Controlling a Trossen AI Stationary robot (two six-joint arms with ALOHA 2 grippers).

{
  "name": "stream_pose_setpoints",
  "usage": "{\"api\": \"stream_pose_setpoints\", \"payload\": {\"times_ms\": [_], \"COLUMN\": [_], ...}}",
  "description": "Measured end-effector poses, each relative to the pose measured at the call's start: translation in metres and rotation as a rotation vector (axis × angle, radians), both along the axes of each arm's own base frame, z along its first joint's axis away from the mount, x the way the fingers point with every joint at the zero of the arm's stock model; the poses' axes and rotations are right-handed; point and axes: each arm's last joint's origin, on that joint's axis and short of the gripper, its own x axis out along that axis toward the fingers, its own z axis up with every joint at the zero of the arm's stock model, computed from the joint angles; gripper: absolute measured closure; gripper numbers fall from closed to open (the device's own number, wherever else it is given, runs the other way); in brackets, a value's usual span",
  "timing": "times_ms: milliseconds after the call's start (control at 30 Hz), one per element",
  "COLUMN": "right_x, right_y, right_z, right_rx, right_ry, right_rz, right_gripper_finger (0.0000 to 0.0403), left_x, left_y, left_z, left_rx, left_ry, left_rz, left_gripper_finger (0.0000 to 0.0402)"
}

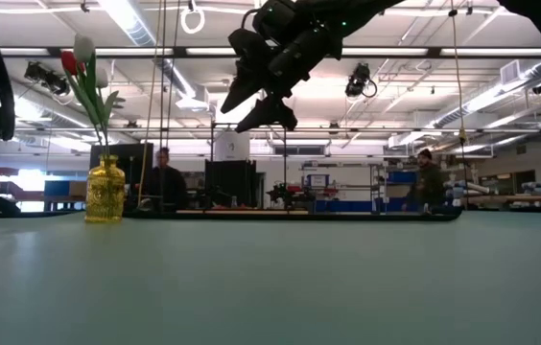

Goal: Sort flowers into vase by color
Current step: Put the red tulip in the yellow vase

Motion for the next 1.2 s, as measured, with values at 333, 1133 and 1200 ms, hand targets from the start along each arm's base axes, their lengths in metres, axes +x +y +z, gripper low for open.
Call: {"api": "stream_pose_setpoints", "payload": {"times_ms": [333,1133,1200], "right_x": [0.000,0.000,0.000], "right_y": [0.000,0.003,0.004], "right_z": [0.000,0.000,0.001], "right_rx": [0.007,0.057,0.074], "right_ry": [-0.003,-0.013,-0.019], "right_rz": [0.008,0.054,0.074], "right_gripper_finger": [0.0173,0.0183,0.0183], "left_x": [0.005,-0.003,-0.006], "left_y": [0.002,0.051,0.061], "left_z": [0.004,0.064,0.076], "left_rx": [0.060,0.393,0.471], "left_ry": [-0.068,-0.445,-0.527], "left_rz": [-0.017,-0.004,0.015], "left_gripper_finger": [0.0292,0.0398,0.0398]}}
